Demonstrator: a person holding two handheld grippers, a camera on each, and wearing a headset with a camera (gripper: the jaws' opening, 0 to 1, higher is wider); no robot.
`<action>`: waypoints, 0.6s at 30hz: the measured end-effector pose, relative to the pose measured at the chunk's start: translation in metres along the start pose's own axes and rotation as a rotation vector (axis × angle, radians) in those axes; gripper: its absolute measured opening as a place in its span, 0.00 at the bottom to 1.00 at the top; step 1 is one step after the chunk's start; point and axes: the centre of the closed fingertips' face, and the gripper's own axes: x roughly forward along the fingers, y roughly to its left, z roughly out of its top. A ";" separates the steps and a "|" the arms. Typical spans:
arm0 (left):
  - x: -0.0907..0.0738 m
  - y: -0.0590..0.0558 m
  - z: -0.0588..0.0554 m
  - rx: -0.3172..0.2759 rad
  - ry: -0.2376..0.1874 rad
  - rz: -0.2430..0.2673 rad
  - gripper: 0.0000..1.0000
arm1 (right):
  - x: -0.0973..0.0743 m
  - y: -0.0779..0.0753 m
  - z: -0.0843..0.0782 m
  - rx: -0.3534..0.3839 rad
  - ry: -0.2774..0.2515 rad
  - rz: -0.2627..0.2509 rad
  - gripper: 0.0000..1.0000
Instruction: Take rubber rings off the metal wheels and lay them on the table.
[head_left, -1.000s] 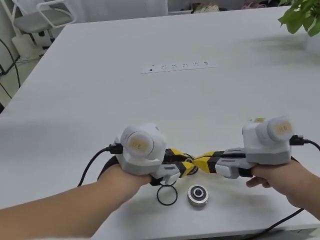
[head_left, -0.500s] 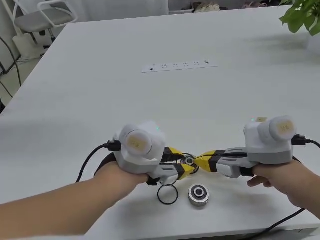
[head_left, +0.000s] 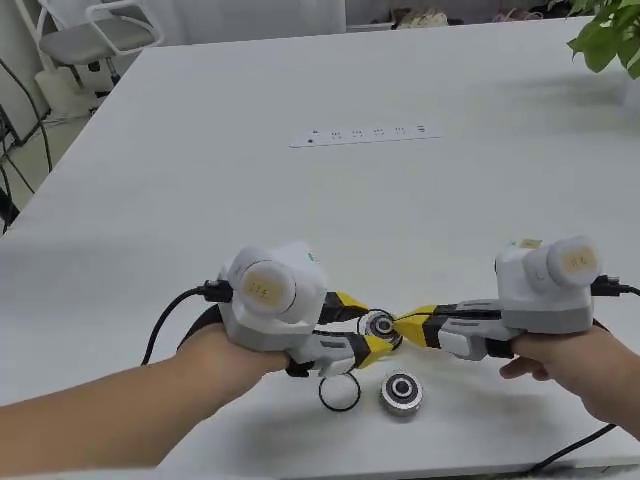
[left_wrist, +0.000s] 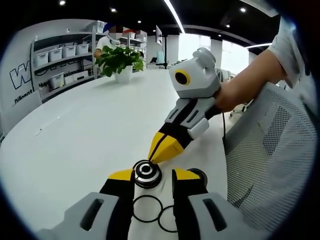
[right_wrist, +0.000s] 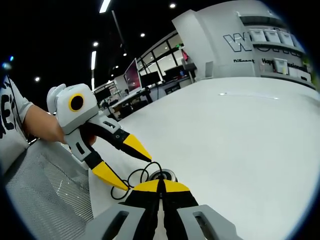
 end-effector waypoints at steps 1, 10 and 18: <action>-0.001 0.000 0.001 -0.001 -0.003 0.000 0.26 | 0.000 0.000 0.000 0.000 -0.001 0.001 0.00; -0.016 -0.001 0.008 0.004 -0.024 0.001 0.30 | 0.000 0.002 0.002 0.003 -0.005 0.006 0.00; -0.028 -0.004 0.010 0.009 -0.044 -0.006 0.34 | 0.000 0.004 0.003 -0.004 -0.002 0.013 0.00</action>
